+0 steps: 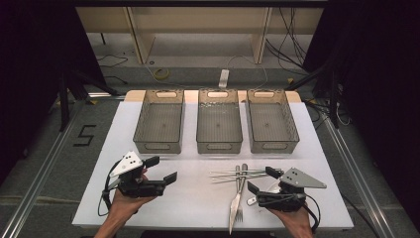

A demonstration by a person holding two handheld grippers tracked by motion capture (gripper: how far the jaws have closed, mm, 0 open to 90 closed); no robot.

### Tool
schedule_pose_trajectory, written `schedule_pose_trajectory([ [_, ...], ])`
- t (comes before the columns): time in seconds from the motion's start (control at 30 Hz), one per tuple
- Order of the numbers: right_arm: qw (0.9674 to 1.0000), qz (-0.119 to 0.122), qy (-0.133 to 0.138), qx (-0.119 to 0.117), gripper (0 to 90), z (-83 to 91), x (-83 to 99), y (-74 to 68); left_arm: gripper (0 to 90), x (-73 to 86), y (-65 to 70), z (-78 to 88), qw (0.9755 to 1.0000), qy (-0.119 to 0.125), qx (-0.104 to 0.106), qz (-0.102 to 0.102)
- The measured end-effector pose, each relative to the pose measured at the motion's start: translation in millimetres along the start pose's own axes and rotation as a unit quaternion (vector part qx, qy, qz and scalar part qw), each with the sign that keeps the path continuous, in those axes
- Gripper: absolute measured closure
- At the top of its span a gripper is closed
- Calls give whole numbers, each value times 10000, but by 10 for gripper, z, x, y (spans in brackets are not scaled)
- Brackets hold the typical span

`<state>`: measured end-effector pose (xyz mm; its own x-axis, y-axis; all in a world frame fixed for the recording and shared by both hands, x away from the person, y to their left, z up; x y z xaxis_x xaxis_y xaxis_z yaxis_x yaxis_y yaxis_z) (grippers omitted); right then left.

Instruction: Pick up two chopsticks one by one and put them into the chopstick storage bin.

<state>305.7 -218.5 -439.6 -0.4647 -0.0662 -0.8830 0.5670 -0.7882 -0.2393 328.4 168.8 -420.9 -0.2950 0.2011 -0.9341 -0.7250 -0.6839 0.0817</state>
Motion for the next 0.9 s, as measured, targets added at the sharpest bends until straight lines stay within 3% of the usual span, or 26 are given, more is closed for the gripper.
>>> schedule_pose_trajectory([
  [0.33, 9997, 104, -224, -73, 217, 6, -77, 60, 126, -1, 0, -6, 10000, -13, 0, -2],
  [0.57, 9969, 445, -638, -120, 226, -31, -179, 109, 126, 1, -10, -8, 10000, -24, -17, 1],
  [0.63, 9917, 576, -1139, -151, 243, -60, -252, 158, 126, -2, -8, -8, 10000, -11, -13, 15],
  [0.73, 9839, 861, -1557, -142, 277, -111, -301, 211, 126, -3, -4, -11, 10000, -32, -8, -2],
  [0.8, 9762, 1067, -1885, -96, 298, -170, -309, 253, 126, -3, -4, -10, 10000, -31, -13, -7],
  [0.9, 9677, 1241, -2193, -4, 325, -276, -309, 319, 126, -3, -12, -6, 10000, -17, -23, 18],
])
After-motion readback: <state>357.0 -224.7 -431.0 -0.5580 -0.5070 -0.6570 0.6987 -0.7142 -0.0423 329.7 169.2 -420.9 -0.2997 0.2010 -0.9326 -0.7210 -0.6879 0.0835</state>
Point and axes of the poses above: each handheld gripper's, and its own axes: z roughly backward along the jaws, x roughly out of its underside, y roughly to its right, the point moved 2 cm from there along -z, roughly forward along the jaws, and after that the axes turned 8 degrees about -z, right-handed, at the moved point
